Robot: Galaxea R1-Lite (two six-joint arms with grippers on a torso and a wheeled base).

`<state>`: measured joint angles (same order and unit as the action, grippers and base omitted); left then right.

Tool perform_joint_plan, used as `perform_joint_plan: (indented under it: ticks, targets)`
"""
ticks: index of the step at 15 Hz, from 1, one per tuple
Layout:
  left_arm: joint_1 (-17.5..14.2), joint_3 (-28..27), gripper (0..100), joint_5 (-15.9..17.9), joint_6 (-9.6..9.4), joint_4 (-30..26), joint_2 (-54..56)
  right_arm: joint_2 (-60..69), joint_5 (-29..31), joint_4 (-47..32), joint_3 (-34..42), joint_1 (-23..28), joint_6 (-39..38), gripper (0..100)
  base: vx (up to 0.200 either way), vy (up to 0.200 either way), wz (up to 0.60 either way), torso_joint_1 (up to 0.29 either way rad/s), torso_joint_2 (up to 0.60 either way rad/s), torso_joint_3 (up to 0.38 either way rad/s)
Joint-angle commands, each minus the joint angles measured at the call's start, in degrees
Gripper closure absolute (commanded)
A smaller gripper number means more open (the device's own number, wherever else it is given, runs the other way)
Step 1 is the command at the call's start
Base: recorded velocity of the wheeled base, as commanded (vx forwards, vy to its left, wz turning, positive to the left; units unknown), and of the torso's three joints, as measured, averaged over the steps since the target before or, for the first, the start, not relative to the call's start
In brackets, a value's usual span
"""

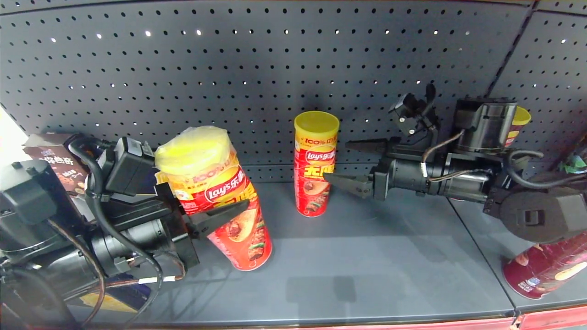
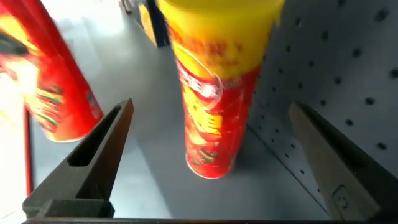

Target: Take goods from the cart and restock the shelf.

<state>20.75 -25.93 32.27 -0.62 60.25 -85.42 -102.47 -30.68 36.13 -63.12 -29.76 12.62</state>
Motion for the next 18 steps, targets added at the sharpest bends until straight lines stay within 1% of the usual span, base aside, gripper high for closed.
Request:
perform_joint_plan:
  ticks: [1, 5, 6, 7, 10, 15, 18]
  targets:
    - [0.0, -0.4, 100, 0.0, 0.01, 0.0, -1.0, -3.2, -0.2, 0.1, -2.1, 0.1, 0.0, 0, 0.0, 0.0, 0.0, 0.0, 0.0, 0.0]
    - [-0.2, 0.3, 100, 0.0, 0.09, 0.1, -0.9, -8.1, -3.5, 0.5, -5.7, 0.9, 0.2, 0, 0.0, 0.0, 0.0, 0.0, 0.0, 0.0]
    - [-0.9, 0.3, 100, 0.0, 0.09, 0.1, -0.9, -9.3, -4.5, 1.0, -6.6, 1.2, 0.3, 0, 0.0, 0.0, 0.0, 0.0, 0.0, 0.0]
    - [-0.9, 0.3, 100, 0.0, 0.09, 0.1, -0.9, -9.3, -4.5, 1.0, -6.6, 1.2, 0.3, 0, 0.0, 0.0, 0.0, 0.0, 0.0, 0.0]
    - [-1.2, 0.3, 100, 0.0, 0.01, 0.1, -1.2, -13.5, -6.1, 1.7, -9.7, 1.0, 0.4, 0, 0.0, 0.0, 0.0, 0.0, 0.0, 0.0]
    - [-1.5, 0.4, 100, 0.0, 0.01, 0.2, -1.5, -17.6, -6.1, 2.5, -13.7, 0.0, 0.3, 0, 0.0, 0.0, 0.0, 0.0, 0.0, 0.0]
    - [-1.9, 0.6, 100, 0.0, 0.01, 0.2, -1.5, -18.8, -6.1, 2.4, -14.7, -0.1, 0.4, 0, 0.0, 0.0, 0.0, 0.0, 0.0, 0.0]
